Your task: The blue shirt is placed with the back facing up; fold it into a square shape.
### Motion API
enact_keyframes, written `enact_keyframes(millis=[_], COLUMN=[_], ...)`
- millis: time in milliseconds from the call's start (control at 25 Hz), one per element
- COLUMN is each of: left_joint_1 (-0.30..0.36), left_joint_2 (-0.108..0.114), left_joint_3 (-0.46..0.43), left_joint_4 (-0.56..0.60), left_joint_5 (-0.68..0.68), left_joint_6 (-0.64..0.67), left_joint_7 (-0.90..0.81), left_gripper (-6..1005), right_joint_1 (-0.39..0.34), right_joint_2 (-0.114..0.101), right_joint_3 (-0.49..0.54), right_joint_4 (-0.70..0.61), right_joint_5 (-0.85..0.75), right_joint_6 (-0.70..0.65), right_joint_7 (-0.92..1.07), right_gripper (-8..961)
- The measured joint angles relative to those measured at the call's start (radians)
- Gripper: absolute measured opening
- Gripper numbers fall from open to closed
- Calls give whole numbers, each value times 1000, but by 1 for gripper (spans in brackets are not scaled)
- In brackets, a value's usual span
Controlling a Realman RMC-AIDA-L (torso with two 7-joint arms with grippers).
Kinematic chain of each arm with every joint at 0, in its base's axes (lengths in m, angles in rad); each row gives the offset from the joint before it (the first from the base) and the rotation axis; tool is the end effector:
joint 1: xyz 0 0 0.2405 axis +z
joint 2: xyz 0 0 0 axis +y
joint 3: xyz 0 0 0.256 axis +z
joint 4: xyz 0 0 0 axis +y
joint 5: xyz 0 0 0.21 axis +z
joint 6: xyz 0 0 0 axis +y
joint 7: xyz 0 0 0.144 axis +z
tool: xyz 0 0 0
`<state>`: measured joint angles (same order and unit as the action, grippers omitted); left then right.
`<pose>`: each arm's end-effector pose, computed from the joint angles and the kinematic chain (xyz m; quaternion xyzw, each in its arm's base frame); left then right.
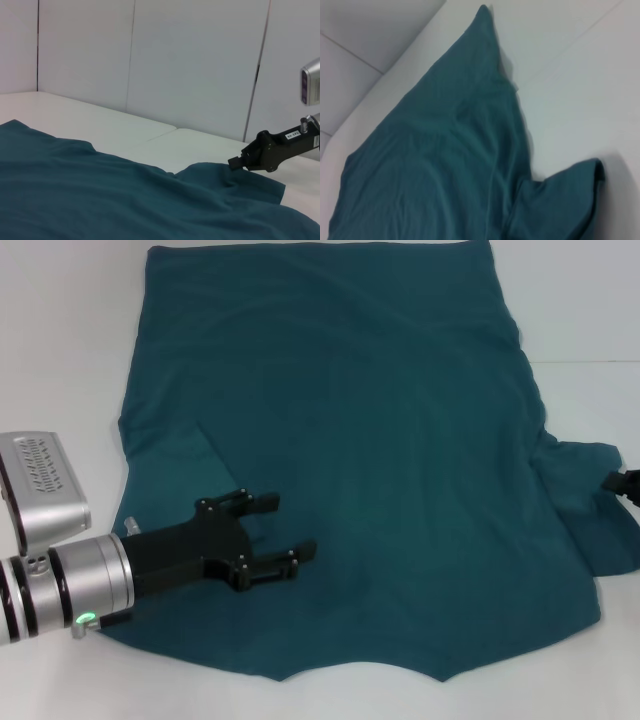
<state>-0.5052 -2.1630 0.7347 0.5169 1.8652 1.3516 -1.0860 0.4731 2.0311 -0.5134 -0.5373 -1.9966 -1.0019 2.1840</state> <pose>-0.2637 0.3241 -0.0540 -0.9289 -0.1772 -0.2573 0.1987 0.3689 0.3544 0.0383 -0.6112 0.6684 0.2917 0.3077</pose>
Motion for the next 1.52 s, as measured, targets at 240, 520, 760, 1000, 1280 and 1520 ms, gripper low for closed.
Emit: enact_keyframes(millis=[240,520,760,1000,1280,1520], left_joint_1=[-3,-3,-3,-3,-4,-7], left_joint_2=[1,2,2,2,2,2], left_joint_3=[0,0,0,0,0,-1], left_joint_4=[2,0,-1,-1,0,-1], left_joint_5=[0,0,0,0,0,0], left_joint_6=[0,1,2,3,3,0], left_joint_7=[-7,-8,-9,-17,-19,-21], left_gripper=[829,829,830,830,830,830], right_joint_1=[-2,2,9,25,46,61], right_joint_2=[5,-6,-26,-57,-70,-72], right_joint_3=[63,109,109,99,88,68], right_joint_4=[32,35,27,27,25,31], right_joint_5=[30,44,55,53,49,49], right_joint_6=[19,64,74,84,102,101], right_joint_7=[-55,-92,-96,-97,-118,-147], right_gripper=[36,17,34,52,73,90])
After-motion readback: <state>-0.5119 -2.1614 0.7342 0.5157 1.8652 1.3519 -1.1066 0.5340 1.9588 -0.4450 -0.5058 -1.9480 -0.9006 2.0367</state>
